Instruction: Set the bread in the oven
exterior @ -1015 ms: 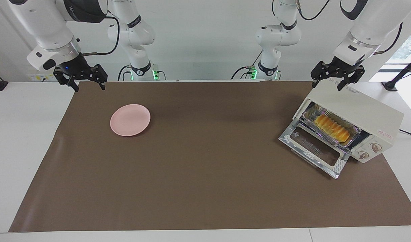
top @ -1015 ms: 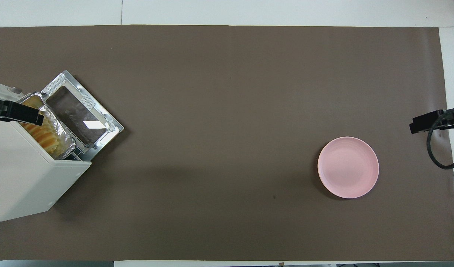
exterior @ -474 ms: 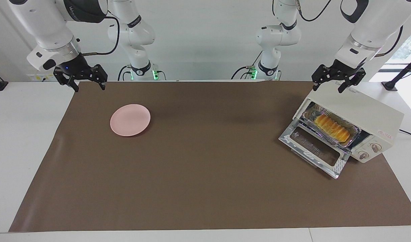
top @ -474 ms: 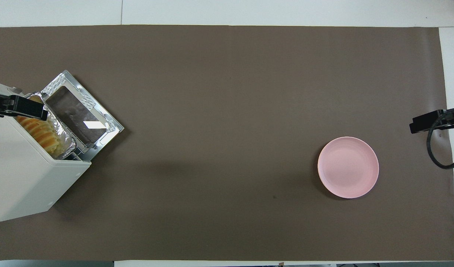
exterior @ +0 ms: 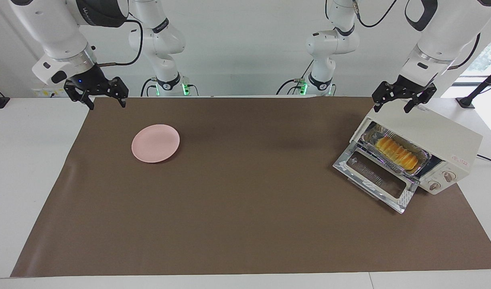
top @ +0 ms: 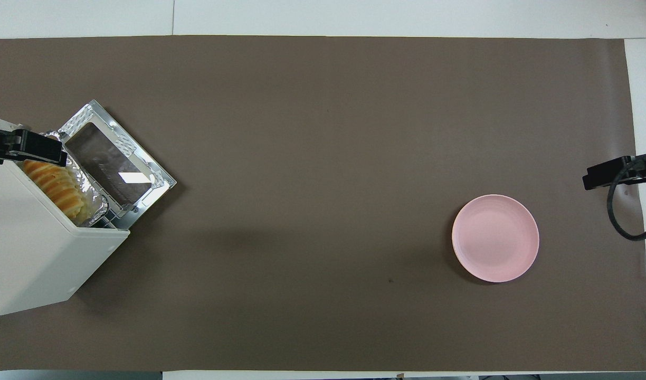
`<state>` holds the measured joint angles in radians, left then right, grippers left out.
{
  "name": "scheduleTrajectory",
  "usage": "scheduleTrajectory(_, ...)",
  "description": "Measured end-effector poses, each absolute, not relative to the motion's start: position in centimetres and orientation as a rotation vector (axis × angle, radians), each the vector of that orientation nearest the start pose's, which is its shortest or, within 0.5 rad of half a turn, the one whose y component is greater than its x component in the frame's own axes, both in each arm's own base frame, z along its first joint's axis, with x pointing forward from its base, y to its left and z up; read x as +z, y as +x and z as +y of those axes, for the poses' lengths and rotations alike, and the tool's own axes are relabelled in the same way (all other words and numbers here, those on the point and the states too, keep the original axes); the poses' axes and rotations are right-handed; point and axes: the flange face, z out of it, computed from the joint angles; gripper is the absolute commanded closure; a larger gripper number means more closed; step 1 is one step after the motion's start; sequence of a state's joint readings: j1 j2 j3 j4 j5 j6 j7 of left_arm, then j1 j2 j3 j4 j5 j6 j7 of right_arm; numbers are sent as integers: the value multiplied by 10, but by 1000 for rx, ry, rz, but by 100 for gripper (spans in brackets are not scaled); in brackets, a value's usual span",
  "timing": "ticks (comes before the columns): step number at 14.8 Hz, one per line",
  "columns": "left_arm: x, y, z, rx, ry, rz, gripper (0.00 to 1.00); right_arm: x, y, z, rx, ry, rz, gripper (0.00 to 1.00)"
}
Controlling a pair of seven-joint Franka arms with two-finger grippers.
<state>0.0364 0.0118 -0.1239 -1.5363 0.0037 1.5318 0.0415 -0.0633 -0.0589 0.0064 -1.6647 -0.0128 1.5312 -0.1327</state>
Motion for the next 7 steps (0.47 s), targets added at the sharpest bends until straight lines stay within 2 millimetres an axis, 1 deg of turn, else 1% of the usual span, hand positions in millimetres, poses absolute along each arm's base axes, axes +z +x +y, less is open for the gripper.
scheduleTrajectory(2, 628, 552, -54, 35, -3131, 211, 0, 609, 529, -31, 119, -3143, -119, 0)
scheduleTrajectory(4, 624, 552, -54, 48, -3130, 206, 0, 609, 529, -31, 119, -3143, -119, 0)
scheduleTrajectory(7, 624, 552, -53, 44, -3132, 165, 0, 609, 529, -31, 119, -3143, -119, 0)
